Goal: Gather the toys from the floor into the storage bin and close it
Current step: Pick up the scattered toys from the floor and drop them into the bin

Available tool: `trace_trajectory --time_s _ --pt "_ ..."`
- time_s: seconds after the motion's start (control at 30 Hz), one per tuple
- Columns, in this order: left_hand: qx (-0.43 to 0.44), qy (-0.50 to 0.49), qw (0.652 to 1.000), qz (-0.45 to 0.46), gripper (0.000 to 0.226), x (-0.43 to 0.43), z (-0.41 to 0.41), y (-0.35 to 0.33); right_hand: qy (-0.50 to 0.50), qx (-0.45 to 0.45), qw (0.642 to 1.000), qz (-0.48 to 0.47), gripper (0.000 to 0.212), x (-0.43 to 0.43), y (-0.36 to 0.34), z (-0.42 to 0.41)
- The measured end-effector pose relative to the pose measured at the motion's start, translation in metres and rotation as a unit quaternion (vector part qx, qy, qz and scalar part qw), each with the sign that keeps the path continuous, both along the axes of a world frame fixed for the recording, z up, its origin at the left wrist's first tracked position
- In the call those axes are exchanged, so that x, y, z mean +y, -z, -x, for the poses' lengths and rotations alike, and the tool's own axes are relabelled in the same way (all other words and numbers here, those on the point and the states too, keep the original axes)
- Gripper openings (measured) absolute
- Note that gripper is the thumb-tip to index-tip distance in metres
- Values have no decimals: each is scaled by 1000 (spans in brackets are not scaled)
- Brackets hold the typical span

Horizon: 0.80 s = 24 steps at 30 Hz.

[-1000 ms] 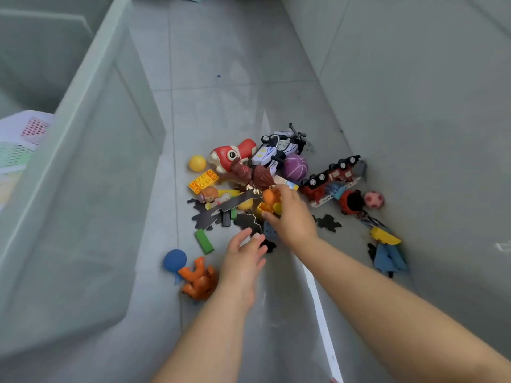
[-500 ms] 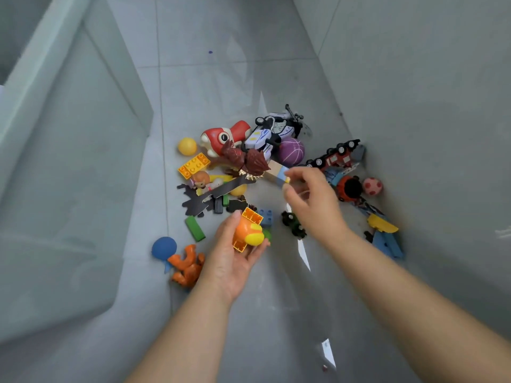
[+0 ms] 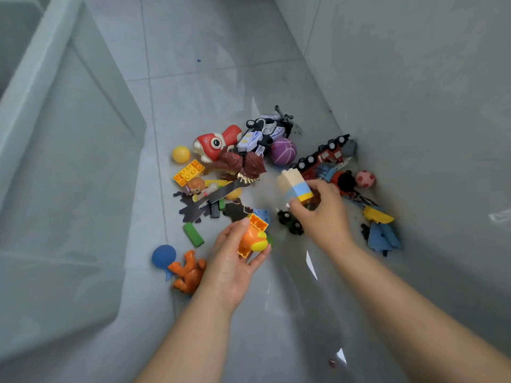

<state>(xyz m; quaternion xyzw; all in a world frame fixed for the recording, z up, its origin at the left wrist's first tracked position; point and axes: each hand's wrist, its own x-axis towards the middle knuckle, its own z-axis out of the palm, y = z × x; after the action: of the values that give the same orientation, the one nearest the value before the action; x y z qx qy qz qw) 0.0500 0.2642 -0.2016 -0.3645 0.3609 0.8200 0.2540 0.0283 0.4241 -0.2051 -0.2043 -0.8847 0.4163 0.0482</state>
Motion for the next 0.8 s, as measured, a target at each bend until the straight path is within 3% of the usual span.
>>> trace_trajectory --time_s 0.1,0.2,0.33,0.57,0.8 --pt "24 44 998 -30 38 7 -3 1 -43 56 990 123 21 -12 -28 -43" --pt "39 108 993 -38 34 18 -5 -6 -102 34 979 174 30 -31 -28 -74" --pt "17 116 991 -61 74 26 -8 -16 -167 28 981 93 36 -38 -20 -89" --pt "71 100 991 -58 106 34 -8 -40 -174 40 983 46 57 -41 -31 -83" --pt "151 115 979 -78 92 40 -11 -48 -140 78 985 61 62 -38 -37 -80"
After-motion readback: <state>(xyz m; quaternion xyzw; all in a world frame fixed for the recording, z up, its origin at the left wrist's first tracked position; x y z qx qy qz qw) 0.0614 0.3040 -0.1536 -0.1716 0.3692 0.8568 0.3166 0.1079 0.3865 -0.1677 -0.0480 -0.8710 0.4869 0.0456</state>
